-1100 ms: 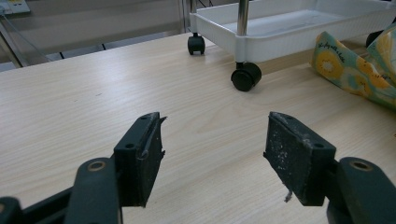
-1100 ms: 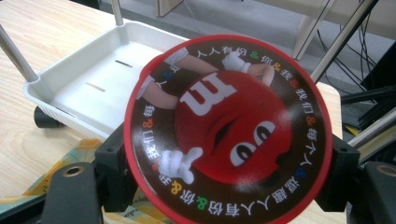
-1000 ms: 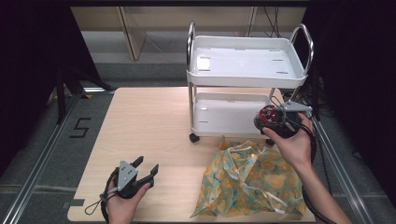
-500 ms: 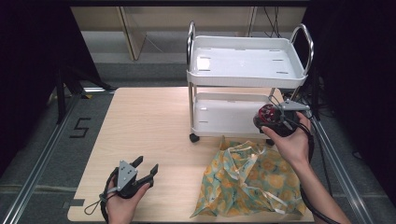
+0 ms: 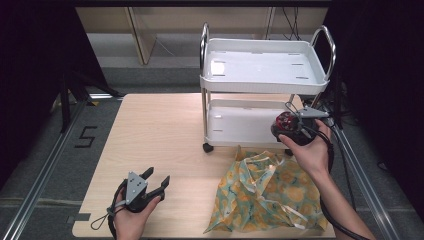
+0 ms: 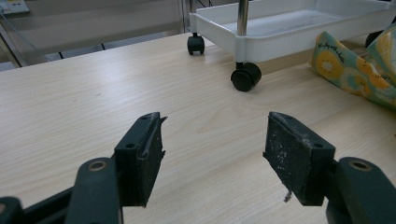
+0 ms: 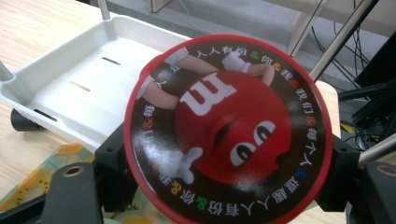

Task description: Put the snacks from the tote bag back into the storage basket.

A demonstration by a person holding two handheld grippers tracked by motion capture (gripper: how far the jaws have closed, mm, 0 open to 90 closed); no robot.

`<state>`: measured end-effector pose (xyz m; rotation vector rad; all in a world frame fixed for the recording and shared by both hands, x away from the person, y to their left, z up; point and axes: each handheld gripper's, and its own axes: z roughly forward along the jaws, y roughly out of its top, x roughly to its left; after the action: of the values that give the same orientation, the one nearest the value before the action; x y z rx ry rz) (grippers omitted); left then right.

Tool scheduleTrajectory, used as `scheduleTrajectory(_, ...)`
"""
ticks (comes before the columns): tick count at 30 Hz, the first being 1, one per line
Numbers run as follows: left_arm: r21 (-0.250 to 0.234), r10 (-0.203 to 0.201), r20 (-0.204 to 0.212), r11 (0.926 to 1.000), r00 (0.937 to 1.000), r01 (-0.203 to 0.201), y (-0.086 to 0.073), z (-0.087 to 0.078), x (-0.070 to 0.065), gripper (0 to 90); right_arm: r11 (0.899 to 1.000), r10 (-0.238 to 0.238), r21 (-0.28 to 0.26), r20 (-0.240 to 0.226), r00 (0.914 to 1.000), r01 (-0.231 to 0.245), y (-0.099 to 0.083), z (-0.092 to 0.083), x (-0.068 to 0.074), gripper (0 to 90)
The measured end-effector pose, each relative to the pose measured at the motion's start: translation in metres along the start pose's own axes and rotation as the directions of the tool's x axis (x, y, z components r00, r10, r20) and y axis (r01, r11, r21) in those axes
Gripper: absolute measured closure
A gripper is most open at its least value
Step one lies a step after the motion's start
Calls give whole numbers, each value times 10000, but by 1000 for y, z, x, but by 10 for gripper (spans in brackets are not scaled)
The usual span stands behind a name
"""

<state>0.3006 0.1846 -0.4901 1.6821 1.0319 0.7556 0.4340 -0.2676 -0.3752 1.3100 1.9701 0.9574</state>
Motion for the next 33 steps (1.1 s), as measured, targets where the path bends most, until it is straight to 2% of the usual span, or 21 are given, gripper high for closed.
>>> scheduleTrajectory(8, -3, 21, -12, 10000, 10000, -21, 0, 0, 1, 363, 9998, -104, 176, 144, 9998, 101, 0, 3, -3, 265)
scheduleTrajectory(9, -4, 23, -15, 10000, 10000, -23, 0, 0, 1, 363, 9994, -343, 89, 130, 9993, 342, 0, 5, -5, 265)
scheduleTrajectory(25, 58, 55, 23, 10000, 10000, -55, -1, 0, 2, 362, 9997, -221, 85, 191, 9996, 220, 1, 12, -5, 265)
scheduleTrajectory(28, 49, 59, 12, 10000, 10000, -59, -1, 0, 2, 362, 9992, -397, 46, 214, 9990, 396, 2, 13, -6, 265)
scheduleTrajectory(31, 55, 14, 17, 10000, 10000, -14, -1, 1, 1, 362, 9997, -220, 71, 228, 9995, 218, 2, 14, -5, 265)
scheduleTrajectory(33, 52, 57, 19, 10000, 10000, -57, -1, 0, 2, 362, 9993, -368, 71, 237, 9990, 366, 3, 15, -6, 265)
